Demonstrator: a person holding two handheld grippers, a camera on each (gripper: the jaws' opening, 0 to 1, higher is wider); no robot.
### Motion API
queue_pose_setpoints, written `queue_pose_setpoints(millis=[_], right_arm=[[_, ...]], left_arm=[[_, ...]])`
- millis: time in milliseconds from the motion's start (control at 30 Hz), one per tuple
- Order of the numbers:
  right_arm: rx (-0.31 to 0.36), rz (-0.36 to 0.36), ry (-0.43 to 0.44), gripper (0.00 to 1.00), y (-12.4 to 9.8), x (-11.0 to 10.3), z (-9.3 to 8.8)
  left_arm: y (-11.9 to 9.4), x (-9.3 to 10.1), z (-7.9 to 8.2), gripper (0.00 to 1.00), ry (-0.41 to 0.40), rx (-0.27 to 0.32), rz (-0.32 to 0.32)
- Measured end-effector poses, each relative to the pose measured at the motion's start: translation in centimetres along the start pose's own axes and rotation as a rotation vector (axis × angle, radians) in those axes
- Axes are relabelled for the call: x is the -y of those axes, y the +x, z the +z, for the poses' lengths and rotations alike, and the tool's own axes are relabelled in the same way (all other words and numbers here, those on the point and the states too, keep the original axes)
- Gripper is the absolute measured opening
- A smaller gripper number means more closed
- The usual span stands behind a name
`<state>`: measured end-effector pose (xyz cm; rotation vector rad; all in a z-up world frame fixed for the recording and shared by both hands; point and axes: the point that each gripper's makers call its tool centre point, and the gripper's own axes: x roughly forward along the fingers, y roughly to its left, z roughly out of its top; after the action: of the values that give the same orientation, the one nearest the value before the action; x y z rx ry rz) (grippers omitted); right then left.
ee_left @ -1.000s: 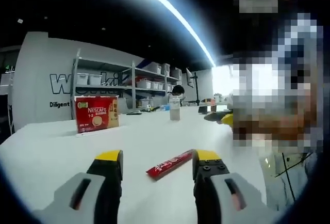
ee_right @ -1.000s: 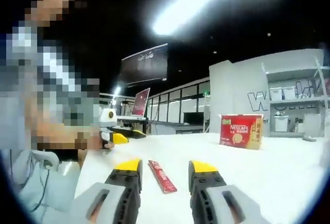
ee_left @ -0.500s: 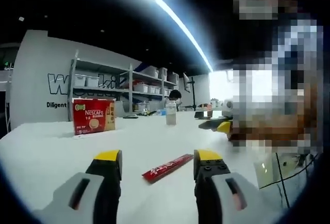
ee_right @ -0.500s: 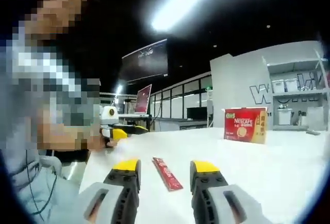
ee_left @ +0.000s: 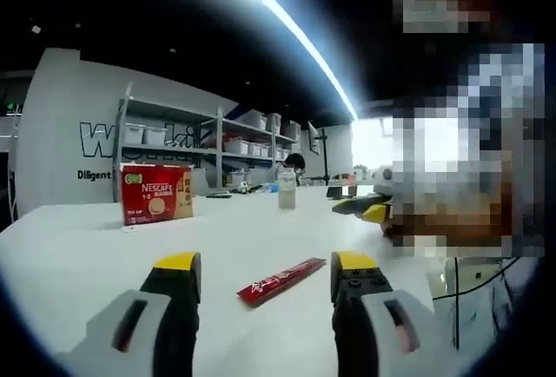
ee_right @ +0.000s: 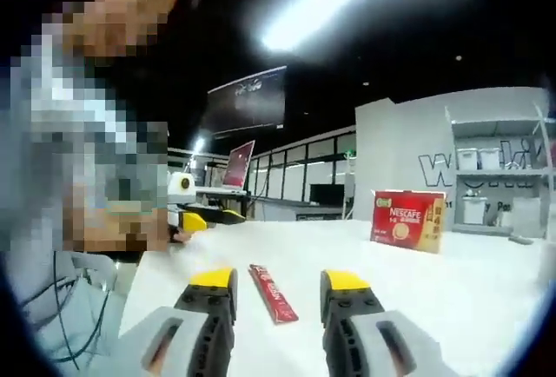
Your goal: Tear open the coffee pouch, take out the coffee, and pour the coffee from the pouch into the cup
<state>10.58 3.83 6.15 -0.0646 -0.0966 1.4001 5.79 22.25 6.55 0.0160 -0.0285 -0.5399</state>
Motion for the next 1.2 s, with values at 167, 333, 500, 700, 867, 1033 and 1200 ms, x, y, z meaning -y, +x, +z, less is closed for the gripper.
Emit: queue_pose_setpoints(millis=[167, 333, 500, 700, 867, 1033, 1200], right_arm=[[-0.061, 0.014, -0.003, 0.39, 0.6, -0.3, -1.2], [-0.128, 0.098, 0.005, 0.38, 2.7, -1.5, -2.1], [-0.266, 0.166, -0.014, 0.37, 7.3, -1.5, -3.5], [-0.392, 0.234, -0.010, 0.31, 9.4, -1.4, -5.6], [-0.435, 0.272, 0.001, 0.27, 10.4, -1.6, -6.0], [-0.493, 0.294, -0.017, 0.26, 11.4, -1.9, -6.3], [-0.523, 0.296, 0.002, 0.25, 11.8, -2.0, -7.0]], left_arm=[[0.1, -0.4, -0.5, 0.61, -0.003, -0.022, 0.018], [0.2, -0.2, -0.6, 0.61, 0.009, -0.032, 0.014], [0.2, -0.1, -0.7, 0.60, 0.012, -0.040, 0.015], [0.1, 0.2, -0.9, 0.60, 0.021, -0.046, 0.008], [0.2, 0.4, -0.6, 0.60, 0.019, -0.036, -0.001], [0.1, 1.2, -0.5, 0.61, 0.041, -0.030, -0.021], [0.2, 1.5, -0.7, 0.61, 0.052, -0.036, -0.034]])
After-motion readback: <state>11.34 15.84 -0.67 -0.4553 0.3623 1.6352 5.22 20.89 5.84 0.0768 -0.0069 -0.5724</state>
